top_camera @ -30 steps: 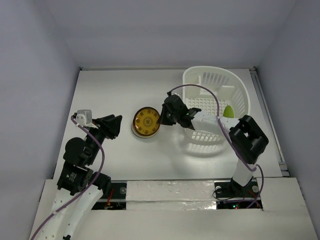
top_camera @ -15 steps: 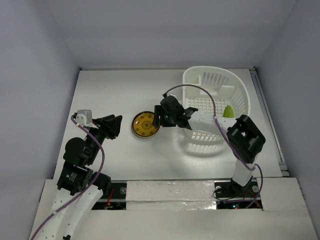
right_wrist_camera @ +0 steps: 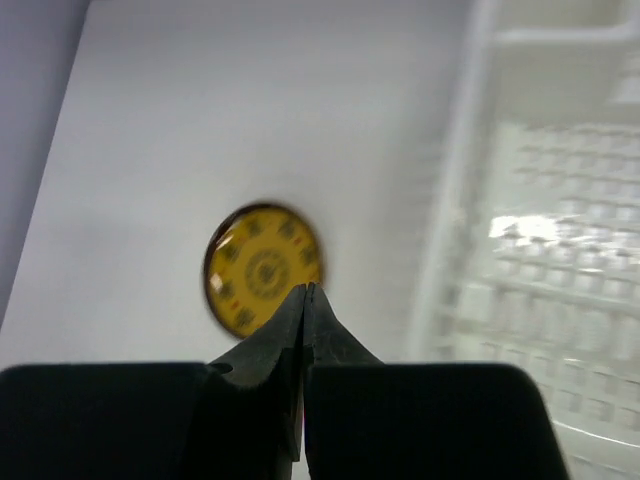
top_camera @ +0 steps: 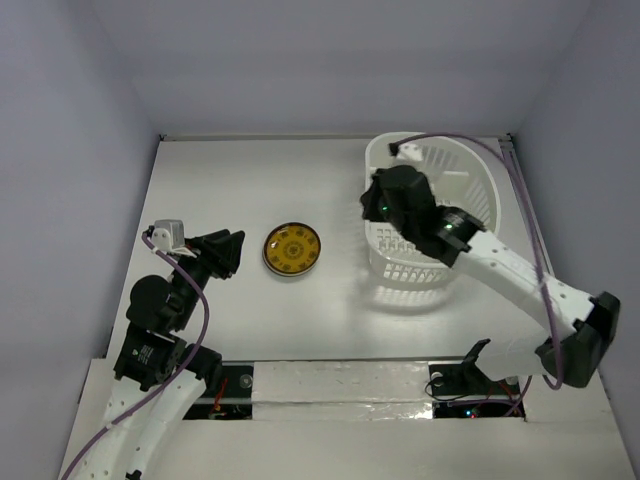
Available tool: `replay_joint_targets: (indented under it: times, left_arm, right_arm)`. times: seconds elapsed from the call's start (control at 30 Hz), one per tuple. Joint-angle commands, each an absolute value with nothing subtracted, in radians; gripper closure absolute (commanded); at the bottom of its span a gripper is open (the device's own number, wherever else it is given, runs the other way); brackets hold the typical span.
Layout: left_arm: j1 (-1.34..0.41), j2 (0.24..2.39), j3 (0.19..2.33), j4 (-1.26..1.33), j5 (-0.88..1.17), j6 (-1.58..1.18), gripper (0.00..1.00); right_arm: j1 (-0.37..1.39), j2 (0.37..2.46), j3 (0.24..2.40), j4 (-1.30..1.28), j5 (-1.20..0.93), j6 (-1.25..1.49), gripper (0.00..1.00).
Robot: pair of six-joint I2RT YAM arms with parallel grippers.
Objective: Unload the plates from the dish rack
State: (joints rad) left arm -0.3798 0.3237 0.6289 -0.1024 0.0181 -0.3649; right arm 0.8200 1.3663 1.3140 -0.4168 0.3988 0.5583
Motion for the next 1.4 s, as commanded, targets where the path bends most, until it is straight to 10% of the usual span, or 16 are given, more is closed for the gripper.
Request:
replay_joint_targets:
  times: [0.0,0.1,0.27,0.37,1.37]
  left_arm:
    - [-0.385,0.311,0.663,-0.055,0.032,-0.362,0.62]
    - [-0.385,0.302,0.663,-0.054,0.040,-0.364,0.62]
    - [-0.385,0.282,0.663,-0.054,0.048,-0.364,0.62]
    - [-0.385,0.276,0.663,-0.054,0.054,-0.364,0.62]
    - [-0.385,0.256,0.664,-0.052,0.069,-0.364,0.62]
  right_arm:
    - [0.701,1.280,1.330,-0.609,0.655,0.520,1.00]
    - [0.566,1.227,1.322,-0.767,0.724,0.509,1.00]
    - [0.439,1.256,1.336,-1.018,0.870,0.494,0.51]
    - [0.393,1.311,1.341,-1.069,0.830,0.440,0.42]
    - [0.330,1.601,1.450,-1.078,0.810,0.261,1.00]
